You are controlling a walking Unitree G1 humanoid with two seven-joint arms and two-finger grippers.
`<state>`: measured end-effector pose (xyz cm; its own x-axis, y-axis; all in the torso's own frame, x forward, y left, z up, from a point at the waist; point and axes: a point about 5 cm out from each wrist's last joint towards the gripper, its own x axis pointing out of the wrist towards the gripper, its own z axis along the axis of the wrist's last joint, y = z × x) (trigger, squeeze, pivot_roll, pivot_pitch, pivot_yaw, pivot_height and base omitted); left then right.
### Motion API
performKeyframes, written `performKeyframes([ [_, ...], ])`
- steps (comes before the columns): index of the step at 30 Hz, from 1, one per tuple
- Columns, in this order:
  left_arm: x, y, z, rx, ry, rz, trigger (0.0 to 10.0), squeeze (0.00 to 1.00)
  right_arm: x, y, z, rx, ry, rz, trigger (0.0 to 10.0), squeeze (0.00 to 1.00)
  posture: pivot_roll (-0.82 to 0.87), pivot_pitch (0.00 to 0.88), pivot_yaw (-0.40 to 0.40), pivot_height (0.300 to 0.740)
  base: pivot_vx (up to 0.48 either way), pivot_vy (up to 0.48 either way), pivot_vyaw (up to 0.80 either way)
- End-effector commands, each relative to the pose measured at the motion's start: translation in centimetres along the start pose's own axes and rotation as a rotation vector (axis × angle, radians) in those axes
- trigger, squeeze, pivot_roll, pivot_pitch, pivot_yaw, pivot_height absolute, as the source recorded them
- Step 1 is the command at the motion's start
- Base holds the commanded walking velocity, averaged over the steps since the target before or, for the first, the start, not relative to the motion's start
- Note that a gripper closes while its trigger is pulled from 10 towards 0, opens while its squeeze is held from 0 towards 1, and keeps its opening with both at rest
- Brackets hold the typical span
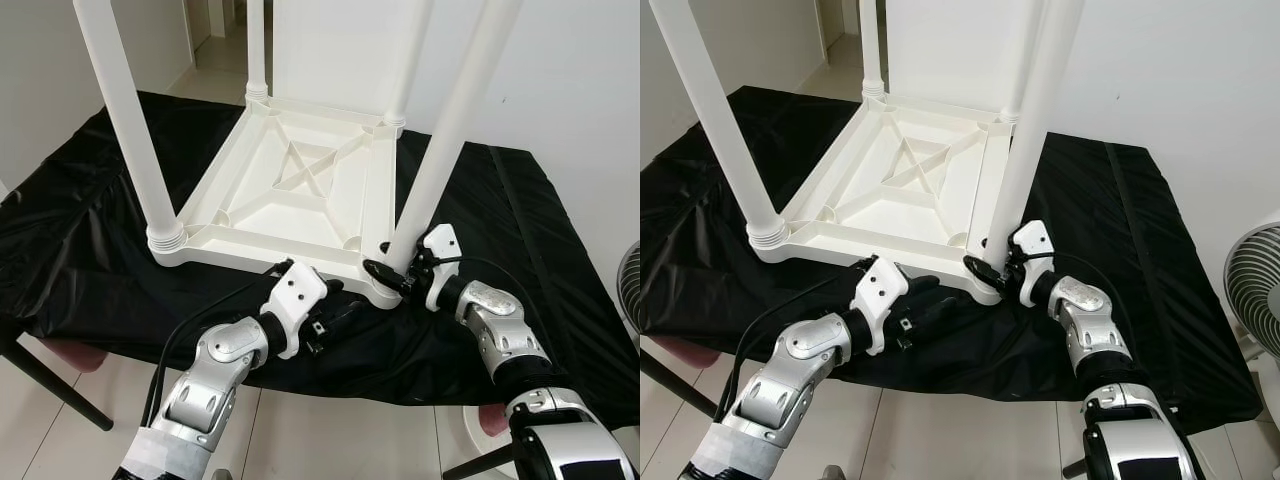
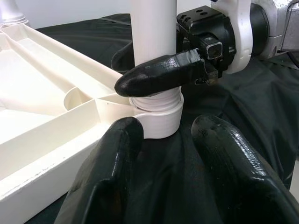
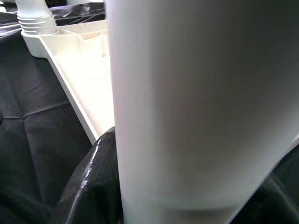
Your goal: Building children table
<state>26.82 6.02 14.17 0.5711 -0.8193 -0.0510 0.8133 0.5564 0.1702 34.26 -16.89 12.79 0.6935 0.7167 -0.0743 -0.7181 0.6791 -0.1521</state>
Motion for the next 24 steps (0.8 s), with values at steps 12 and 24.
performKeyframes([
  [12, 0.2, 0.0, 0.2, -0.001, -0.002, 0.026, 10.0, 0.00, -0.2, 0.3, -1.1, 0.024, 0.015, -0.133, 10.0, 0.00, 0.13, 0.042, -0.063, 0.740, 0.000, 0.000, 0.00],
  [24, 0.1, -0.2, 0.0, -0.005, 0.000, 0.032, 10.0, 0.00, 0.7, 4.1, -2.3, 0.118, -0.009, -0.420, 10.0, 0.00, 0.13, 0.043, -0.078, 0.740, 0.000, 0.000, 0.00],
])
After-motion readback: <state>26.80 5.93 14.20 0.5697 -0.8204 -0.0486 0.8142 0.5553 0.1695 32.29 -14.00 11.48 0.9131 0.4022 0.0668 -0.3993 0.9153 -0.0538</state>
